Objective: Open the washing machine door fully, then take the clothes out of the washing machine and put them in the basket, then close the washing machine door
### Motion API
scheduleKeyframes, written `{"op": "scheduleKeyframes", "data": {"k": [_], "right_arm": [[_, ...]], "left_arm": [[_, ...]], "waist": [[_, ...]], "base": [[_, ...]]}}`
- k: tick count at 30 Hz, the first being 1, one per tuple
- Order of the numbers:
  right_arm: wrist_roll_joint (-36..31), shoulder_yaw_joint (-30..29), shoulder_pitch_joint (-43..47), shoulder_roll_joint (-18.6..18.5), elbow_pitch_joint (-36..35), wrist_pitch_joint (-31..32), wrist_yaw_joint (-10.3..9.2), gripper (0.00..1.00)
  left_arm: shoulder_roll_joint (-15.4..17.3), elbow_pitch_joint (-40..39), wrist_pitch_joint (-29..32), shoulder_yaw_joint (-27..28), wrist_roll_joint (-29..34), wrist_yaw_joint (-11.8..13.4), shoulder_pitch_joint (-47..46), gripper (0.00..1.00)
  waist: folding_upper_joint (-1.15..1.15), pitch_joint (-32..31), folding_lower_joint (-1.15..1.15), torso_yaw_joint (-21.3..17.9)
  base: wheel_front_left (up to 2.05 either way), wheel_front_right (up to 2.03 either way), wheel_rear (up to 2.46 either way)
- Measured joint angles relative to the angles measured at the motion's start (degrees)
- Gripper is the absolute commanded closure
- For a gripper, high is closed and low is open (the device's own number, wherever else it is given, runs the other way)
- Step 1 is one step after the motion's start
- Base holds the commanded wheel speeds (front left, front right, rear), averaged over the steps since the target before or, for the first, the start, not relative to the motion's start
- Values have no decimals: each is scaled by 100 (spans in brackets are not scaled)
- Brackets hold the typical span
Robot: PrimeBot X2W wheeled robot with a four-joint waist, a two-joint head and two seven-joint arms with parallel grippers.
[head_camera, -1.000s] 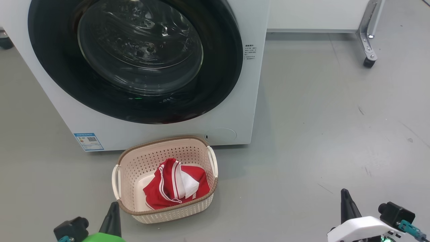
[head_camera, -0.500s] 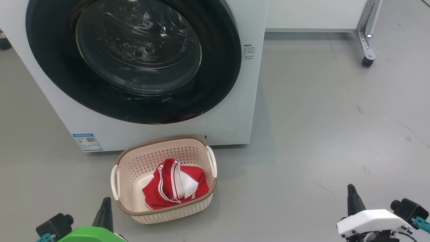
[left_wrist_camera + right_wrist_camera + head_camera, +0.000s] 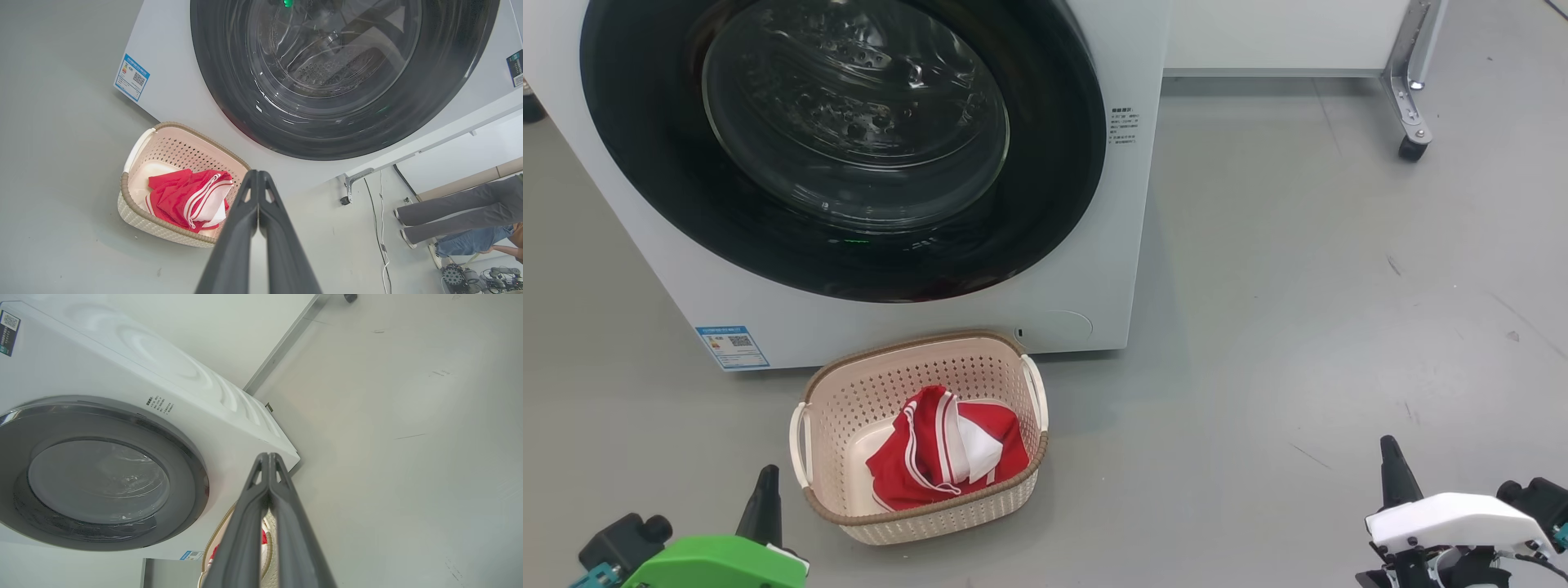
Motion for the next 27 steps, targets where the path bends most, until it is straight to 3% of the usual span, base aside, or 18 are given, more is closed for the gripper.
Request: {"op": "scheduleKeyframes", "data": {"k": [27], "right_arm": [[2030,-381,-329,-92,-88,477,119,100]], "left_arm": [[-18,0,414,524,-1975,-296,-269,100]], "waist": [[0,1,0,-58]], "base": [[0,0,0]]}}
